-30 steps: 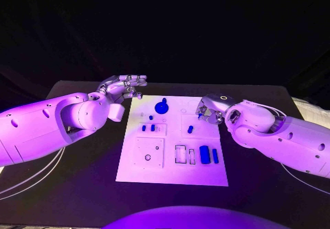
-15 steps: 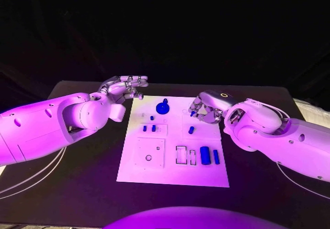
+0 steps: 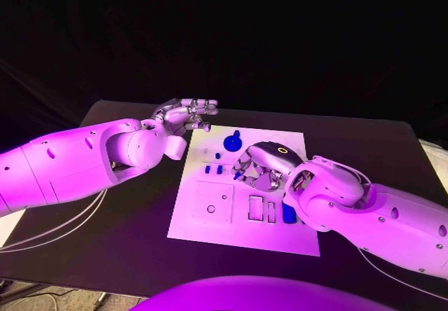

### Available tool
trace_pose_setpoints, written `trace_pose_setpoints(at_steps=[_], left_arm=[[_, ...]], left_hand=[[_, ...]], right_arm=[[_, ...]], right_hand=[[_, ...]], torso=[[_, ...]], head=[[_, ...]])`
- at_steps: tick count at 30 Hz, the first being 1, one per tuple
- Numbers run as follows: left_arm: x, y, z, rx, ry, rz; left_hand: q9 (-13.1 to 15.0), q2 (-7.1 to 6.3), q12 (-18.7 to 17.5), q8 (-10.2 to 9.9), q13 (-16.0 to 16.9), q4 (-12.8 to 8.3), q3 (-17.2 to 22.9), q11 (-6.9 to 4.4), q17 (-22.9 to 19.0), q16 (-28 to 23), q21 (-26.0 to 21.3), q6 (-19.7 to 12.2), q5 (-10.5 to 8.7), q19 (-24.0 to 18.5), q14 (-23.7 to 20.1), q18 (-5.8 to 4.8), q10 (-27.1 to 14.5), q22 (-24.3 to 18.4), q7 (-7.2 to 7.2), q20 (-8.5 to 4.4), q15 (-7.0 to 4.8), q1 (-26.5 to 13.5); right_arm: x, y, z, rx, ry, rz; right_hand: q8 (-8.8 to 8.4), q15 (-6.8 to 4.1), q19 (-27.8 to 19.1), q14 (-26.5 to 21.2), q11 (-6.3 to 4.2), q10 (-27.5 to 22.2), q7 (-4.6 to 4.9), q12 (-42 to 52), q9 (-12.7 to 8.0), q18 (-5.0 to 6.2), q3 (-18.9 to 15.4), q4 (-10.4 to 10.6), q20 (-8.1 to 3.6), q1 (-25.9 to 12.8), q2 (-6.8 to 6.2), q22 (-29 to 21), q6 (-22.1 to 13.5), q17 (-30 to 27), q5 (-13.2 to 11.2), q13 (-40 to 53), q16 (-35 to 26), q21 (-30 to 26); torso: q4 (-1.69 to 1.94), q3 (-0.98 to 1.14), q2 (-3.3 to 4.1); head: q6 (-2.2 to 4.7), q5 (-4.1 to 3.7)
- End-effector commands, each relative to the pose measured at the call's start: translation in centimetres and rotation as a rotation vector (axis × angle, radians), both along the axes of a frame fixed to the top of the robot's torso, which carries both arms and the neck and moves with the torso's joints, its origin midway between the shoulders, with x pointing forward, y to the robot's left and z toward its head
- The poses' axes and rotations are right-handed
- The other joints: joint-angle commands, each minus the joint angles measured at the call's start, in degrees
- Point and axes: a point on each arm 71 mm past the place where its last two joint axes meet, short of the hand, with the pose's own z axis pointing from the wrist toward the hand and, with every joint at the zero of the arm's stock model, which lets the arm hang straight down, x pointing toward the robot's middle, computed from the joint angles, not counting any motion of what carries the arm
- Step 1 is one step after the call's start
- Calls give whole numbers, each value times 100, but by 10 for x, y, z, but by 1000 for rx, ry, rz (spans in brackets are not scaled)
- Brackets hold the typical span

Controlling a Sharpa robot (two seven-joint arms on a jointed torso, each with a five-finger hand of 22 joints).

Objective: Assemble the parts on the task board

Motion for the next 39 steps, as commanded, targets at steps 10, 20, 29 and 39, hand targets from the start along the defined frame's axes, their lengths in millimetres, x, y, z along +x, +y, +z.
trace_pose_setpoints(at_steps=[10,20,29,39], left_arm=[[-2,-8,1,-14,-10,-39],[-2,-9,1,-15,-10,-45],[-2,-9,1,-15,-8,-45],[-2,-10,1,-16,-8,-48]], left_hand=[[-6,4,33,-10,5,-22,1,-1,-5,-22,-31,-24,21,-36,-40,53,-58,-7,-2,-13,-10,50],[-6,5,39,-10,6,-27,-1,1,-18,-28,-34,-30,20,-38,-47,53,-66,-9,1,-12,-9,53],[-6,5,39,-10,6,-27,-1,1,-18,-28,-34,-30,20,-38,-47,53,-66,-9,1,-12,-9,53],[-6,5,39,-10,6,-27,-1,1,-18,-28,-34,-30,20,-38,-47,53,-66,-9,1,-12,-9,53]], right_arm=[[-7,21,-29,-91,18,82],[-7,26,-37,-121,34,93],[-9,29,-39,-126,41,107],[-10,30,-41,-137,46,109]], right_hand=[[-35,21,10,282,42,14,55,16,4,42,30,-33,10,-11,43,-7,-20,-5,33,6,37,17],[-36,27,7,281,50,7,64,16,3,44,38,-46,13,-37,37,-11,-28,-4,30,6,43,13],[-36,29,6,280,51,5,66,16,3,44,41,-49,14,-47,37,-13,-29,-8,27,6,40,12],[-35,30,7,280,52,5,66,17,3,44,43,-52,15,-52,37,-10,-30,-1,24,6,48,14]], torso=[[7,-7,4],[2,1,1],[3,0,-4],[5,-3,-6]], head=[[-110,168],[-154,215],[-182,239],[-182,243]])
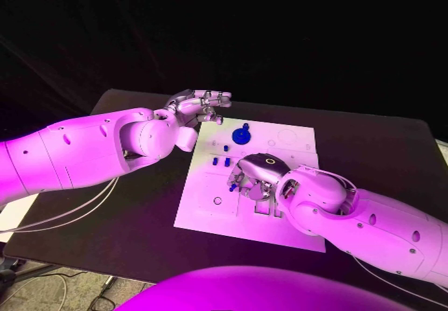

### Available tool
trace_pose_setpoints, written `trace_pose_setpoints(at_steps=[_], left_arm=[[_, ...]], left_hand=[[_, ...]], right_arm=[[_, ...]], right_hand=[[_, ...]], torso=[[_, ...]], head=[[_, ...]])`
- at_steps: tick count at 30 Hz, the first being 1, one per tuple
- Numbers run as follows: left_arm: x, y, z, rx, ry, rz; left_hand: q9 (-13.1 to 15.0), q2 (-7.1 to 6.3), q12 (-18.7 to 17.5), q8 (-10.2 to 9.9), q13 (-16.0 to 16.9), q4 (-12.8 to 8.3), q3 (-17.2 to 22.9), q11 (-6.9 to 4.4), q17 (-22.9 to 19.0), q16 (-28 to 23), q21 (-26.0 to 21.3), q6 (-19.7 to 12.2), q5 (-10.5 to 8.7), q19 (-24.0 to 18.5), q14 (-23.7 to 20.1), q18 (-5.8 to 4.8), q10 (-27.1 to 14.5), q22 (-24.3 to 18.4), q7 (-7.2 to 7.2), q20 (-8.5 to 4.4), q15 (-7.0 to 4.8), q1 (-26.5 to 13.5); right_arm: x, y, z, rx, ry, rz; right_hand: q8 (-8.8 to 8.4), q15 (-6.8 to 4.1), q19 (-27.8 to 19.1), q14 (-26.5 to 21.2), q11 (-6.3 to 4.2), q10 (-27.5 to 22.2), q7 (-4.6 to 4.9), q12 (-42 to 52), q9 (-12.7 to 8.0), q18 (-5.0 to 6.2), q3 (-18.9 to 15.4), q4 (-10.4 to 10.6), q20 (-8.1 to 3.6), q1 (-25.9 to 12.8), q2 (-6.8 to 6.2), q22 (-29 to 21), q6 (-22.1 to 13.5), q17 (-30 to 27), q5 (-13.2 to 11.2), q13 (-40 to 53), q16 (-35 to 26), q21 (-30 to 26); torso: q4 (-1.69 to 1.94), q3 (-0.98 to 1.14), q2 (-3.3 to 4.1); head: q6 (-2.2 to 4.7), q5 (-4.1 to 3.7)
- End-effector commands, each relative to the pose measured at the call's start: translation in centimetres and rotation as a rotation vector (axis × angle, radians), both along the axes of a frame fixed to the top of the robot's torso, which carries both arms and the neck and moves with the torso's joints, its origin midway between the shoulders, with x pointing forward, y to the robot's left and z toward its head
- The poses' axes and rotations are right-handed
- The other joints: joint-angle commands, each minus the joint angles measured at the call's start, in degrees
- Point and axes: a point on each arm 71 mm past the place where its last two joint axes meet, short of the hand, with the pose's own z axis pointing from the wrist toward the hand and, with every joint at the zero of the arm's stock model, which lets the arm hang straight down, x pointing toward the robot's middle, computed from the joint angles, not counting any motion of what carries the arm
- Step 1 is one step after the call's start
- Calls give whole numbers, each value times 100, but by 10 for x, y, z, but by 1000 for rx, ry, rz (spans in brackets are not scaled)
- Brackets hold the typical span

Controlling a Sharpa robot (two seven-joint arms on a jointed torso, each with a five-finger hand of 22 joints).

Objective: Assemble the parts on the task board

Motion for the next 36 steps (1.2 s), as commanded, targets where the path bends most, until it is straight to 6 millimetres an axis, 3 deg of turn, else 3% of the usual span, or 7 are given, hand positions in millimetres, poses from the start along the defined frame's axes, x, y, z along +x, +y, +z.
trace_pose_setpoints(at_steps=[1,10,17,20,23,26,36], left_arm=[[-1,-3,1,-9,-7,-24],[-1,-4,1,-10,-7,-26],[-2,-5,2,-11,-6,-29],[-2,-5,2,-11,-5,-30],[-2,-5,1,-11,-4,-31],[-2,-5,1,-11,-4,-32],[-2,-4,1,-10,0,-34]], left_hand=[[-7,5,39,-10,8,-27,-2,3,-6,-28,-34,-30,20,-38,-46,54,-26,-5,1,-12,-10,53],[-7,5,39,-10,8,-27,-2,3,-6,-28,-34,-30,20,-38,-46,54,-26,-5,1,-12,-10,53],[-7,5,39,-10,8,-27,-2,3,-6,-28,-34,-30,20,-38,-46,54,-26,-5,1,-12,-10,53],[-7,5,40,-9,8,-27,-2,3,-7,-28,-35,-30,20,-38,-47,54,-27,-5,2,-11,-9,53],[-6,8,53,-7,10,-33,-9,7,-21,-32,-40,-39,19,-41,-57,54,-39,-9,6,-9,-6,53],[-6,8,53,-7,10,-33,-9,7,-21,-32,-40,-39,19,-41,-57,54,-39,-9,6,-9,-6,53],[-6,8,53,-7,10,-33,-9,7,-21,-32,-40,-39,19,-41,-57,54,-39,-9,6,-9,-6,53]], right_arm=[[-1,2,-3,-34,6,17],[-2,4,-7,-89,3,9],[-3,6,-9,-97,-1,4],[-2,6,-9,-86,-9,-3],[-2,6,-8,-70,-19,-11],[-2,4,-6,-45,-35,-21],[-6,-17,15,84,-5,-29]], right_hand=[[-12,30,7,280,40,15,42,24,8,44,13,-22,15,-29,14,-4,18,2,28,10,25,15],[-28,52,-12,270,65,-69,61,12,-8,50,-6,-48,32,-188,-40,-27,-63,-16,16,2,29,-7],[-37,113,-61,258,144,-215,134,17,-48,67,-47,-53,75,-376,-130,-106,-229,-25,127,-6,43,-77],[-41,187,-197,218,232,-601,198,6,-122,123,-115,-29,134,-547,-254,-355,-533,-123,137,-17,-30,-296],[-36,225,-523,77,299,-1068,138,30,-166,267,-231,-61,210,-625,-318,-991,-944,-402,131,-9,-283,-861],[-30,247,-624,3,334,-1256,101,63,-158,315,-339,-106,248,-628,-298,-1222,-1059,-559,133,0,-410,-1079],[14,242,-640,-41,322,-1267,169,186,-129,334,-407,-178,249,-570,-206,-1339,-916,-682,184,15,-487,-1196]], torso=[[2,-3,-1],[1,-11,1],[-2,-7,-1],[-1,-6,-3],[-2,-4,-4],[4,0,-3],[-18,5,-9]], head=[[0,3],[0,1],[0,-1],[0,1],[0,-2],[0,-2],[32,-23]])
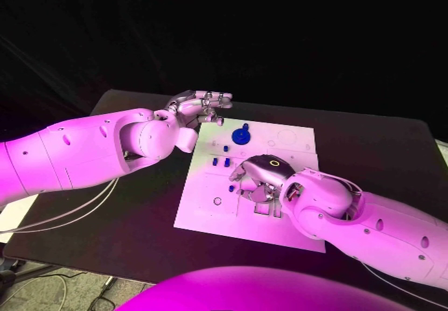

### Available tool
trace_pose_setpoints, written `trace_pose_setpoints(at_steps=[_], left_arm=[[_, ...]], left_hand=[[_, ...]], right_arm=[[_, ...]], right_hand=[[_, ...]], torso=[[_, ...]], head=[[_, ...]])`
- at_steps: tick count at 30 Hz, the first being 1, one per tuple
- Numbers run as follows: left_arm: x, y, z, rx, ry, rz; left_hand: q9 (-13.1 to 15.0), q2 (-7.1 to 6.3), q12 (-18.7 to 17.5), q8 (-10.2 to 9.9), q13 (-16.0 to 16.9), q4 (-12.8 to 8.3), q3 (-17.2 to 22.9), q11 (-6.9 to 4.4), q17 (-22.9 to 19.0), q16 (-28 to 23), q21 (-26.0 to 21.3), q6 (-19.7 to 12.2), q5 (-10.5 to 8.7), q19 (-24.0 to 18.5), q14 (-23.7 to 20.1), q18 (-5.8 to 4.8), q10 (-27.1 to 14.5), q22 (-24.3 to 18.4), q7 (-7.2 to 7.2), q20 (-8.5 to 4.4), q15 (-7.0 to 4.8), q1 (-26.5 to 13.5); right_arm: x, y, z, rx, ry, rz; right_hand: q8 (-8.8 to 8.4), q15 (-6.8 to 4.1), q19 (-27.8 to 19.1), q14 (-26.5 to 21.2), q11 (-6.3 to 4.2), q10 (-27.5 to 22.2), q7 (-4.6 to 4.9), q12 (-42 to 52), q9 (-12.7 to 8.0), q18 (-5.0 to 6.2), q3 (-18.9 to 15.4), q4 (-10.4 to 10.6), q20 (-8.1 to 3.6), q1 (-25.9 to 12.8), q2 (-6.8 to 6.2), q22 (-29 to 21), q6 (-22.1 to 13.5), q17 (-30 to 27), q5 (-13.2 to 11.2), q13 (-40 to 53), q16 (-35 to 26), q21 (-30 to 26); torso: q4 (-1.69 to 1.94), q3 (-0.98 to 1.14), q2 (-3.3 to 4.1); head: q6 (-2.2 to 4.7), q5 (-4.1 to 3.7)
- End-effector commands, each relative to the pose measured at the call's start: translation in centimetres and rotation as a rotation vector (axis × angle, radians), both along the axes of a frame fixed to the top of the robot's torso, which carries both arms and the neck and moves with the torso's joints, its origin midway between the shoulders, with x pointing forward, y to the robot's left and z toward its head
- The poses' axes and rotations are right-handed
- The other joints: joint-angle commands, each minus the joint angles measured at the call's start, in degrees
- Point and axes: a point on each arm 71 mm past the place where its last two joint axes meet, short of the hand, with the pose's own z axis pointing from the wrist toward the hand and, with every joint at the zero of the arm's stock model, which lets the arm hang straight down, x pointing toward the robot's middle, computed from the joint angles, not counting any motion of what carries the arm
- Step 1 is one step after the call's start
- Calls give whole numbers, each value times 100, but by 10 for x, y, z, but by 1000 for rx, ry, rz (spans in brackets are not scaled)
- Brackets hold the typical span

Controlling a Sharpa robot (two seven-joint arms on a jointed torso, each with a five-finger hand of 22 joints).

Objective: Assemble the parts on the task board

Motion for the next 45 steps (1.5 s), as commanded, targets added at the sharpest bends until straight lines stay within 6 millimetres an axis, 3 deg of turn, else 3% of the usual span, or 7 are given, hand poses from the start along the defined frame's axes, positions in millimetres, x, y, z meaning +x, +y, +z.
trace_pose_setpoints(at_steps=[1,3,5,7,19,34,45], left_arm=[[-1,-2,1,-9,-5,-23],[-1,-2,1,-9,-5,-22],[-1,-2,1,-8,-4,-21],[-1,-1,0,-8,-4,-20],[-1,-1,0,-8,-2,-22],[-1,-2,-1,-8,1,-28],[-2,-1,-2,-7,3,-27]], left_hand=[[-6,8,19,-7,6,-33,-9,7,-5,-32,-18,-39,19,-41,-36,54,-39,-5,6,-9,14,53],[-6,8,19,-7,6,-33,-9,7,-5,-32,-18,-39,19,-41,-36,54,-39,-5,6,-9,14,53],[-6,8,19,-7,6,-33,-9,7,-5,-32,-18,-39,19,-41,-36,54,-39,-5,6,-9,14,53],[-6,8,19,-7,6,-33,-9,7,-5,-32,-18,-39,19,-41,-36,54,-39,-5,6,-9,14,53],[-5,7,29,-4,7,-36,-17,10,-10,-32,-22,-45,18,-43,-41,54,-50,-8,9,-6,17,50],[-5,7,29,-4,7,-36,-17,10,-10,-32,-22,-45,18,-43,-41,54,-50,-8,9,-6,17,50],[-5,6,36,-2,8,-38,-24,13,-21,-36,-25,-50,18,-45,-47,53,-59,-11,11,-4,19,47]], right_arm=[[-1,-9,13,88,20,-8],[1,-17,19,100,19,-25],[4,-29,26,100,12,-53],[9,-41,31,90,4,-82],[31,-93,30,-72,-54,-224],[34,-83,19,-140,-46,-200],[35,-81,15,-150,-41,-202]], right_hand=[[25,24,-15,-7,-47,64,16,63,10,66,-25,-18,-1,-4,64,6,68,-10,39,12,-18,-17],[10,44,16,436,-44,88,6,116,6,59,-43,-37,-4,-5,83,10,105,1955,55,-5,1681,-15],[-1,27,51,28,-58,148,11,190,1,54,-67,-46,-18,-27,87,20,128,449,54,-3,424,-7],[-6,19,70,-44,-67,167,-8,216,-2,48,-83,-44,-27,-44,77,32,125,176,56,-4,182,3],[-13,-191,36,-39,-257,-89,-194,206,-11,64,-352,38,-213,-107,-48,-77,37,-103,-55,-9,-45,-121],[36,-141,153,77,-288,179,-194,408,18,22,-300,103,-193,1,119,60,266,-67,-17,0,38,-5],[104,-105,328,195,-248,607,-130,519,52,-37,-101,148,-165,49,215,327,601,91,-40,-6,215,242]], torso=[[-22,2,-8],[-23,-3,-5],[-30,-4,-5],[-38,-5,-5],[-94,2,-22],[-63,-8,-14],[-91,-1,-18]], head=[[27,-23],[61,-64],[94,-98],[127,-137],[221,-205],[207,-221],[183,-193]])
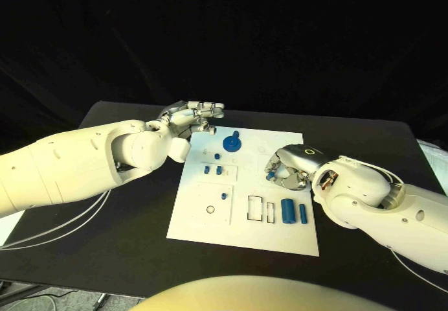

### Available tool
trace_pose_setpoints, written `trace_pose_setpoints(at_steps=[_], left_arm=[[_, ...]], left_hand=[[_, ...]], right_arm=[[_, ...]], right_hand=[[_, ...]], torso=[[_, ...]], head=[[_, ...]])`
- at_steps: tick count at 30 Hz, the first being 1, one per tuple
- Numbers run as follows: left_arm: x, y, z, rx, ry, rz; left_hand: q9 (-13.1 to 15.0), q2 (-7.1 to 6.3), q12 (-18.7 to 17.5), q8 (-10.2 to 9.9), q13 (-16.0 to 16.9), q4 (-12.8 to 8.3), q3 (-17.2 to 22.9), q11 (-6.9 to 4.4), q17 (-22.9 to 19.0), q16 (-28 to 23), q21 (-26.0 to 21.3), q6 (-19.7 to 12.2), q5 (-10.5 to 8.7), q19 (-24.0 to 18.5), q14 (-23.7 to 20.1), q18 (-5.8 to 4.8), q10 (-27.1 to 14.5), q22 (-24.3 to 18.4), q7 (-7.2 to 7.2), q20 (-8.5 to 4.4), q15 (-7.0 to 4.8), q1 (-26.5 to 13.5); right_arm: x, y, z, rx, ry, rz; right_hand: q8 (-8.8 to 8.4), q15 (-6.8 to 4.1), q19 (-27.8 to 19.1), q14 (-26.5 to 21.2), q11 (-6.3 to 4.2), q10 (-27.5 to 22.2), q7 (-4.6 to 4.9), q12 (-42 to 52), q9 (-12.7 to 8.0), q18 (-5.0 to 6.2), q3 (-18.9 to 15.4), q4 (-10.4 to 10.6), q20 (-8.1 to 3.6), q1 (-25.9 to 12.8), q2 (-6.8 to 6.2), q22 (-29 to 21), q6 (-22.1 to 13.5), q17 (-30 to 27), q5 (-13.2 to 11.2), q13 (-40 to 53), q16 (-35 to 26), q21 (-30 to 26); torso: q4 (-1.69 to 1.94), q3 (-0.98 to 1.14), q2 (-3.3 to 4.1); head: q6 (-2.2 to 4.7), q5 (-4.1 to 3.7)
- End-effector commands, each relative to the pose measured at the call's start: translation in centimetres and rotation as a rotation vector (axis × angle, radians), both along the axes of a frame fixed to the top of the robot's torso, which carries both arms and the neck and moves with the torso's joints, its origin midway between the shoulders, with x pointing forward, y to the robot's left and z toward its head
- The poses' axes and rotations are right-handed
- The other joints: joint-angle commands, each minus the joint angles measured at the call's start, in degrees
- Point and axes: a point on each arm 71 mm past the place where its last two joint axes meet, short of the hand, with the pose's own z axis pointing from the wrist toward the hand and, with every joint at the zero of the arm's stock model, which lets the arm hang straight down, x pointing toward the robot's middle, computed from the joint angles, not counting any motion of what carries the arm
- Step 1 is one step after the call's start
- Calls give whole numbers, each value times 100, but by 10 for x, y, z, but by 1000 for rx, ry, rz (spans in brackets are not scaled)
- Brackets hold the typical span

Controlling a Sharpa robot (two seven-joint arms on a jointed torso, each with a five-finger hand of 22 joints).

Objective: Assemble the parts on the task board

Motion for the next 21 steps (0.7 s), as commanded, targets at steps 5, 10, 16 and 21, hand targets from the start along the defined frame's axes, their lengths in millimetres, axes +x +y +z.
trace_pose_setpoints(at_steps=[5,10,16,21], left_arm=[[-1,-2,1,-8,-4,-19],[-1,-2,1,-7,-3,-19],[-1,-2,1,-8,-3,-21],[-1,-2,0,-8,-2,-22]], left_hand=[[-6,6,37,-2,10,-22,-9,-8,-6,-36,-26,-30,18,-45,-39,54,-40,-5,-9,-4,10,46],[-8,7,44,-7,8,-25,-21,3,-14,-35,-34,-59,18,-48,-47,53,-80,-11,1,1,17,37],[-8,7,45,-7,7,-25,-21,4,-17,-36,-35,-63,19,-49,-49,53,-85,-11,3,1,18,37],[-8,7,45,-7,7,-25,-21,4,-17,-36,-35,-63,19,-49,-49,53,-85,-11,3,1,18,37]], right_arm=[[-1,1,-3,-35,8,-2],[0,2,-3,-34,6,-1],[-1,5,1,6,-25,8],[-2,7,4,34,-45,3]], right_hand=[[14,20,52,177,-4,42,0,-12,7,-37,50,5,10,-13,59,11,52,11,-10,-2,32,34],[10,19,53,179,-8,43,3,-20,6,-35,62,3,10,-8,58,6,55,13,-17,-5,35,31],[93,-22,215,225,-46,321,-14,8,49,-111,278,-29,10,98,216,365,310,173,-214,12,188,351],[152,-78,283,226,-100,522,-57,-21,99,-140,362,-30,3,74,275,522,473,195,-370,17,223,498]], torso=[[2,4,-4],[-5,3,-4],[-9,3,-5],[2,0,-6]], head=[[-12,-11],[-8,-21],[-8,-27],[-11,-40]])
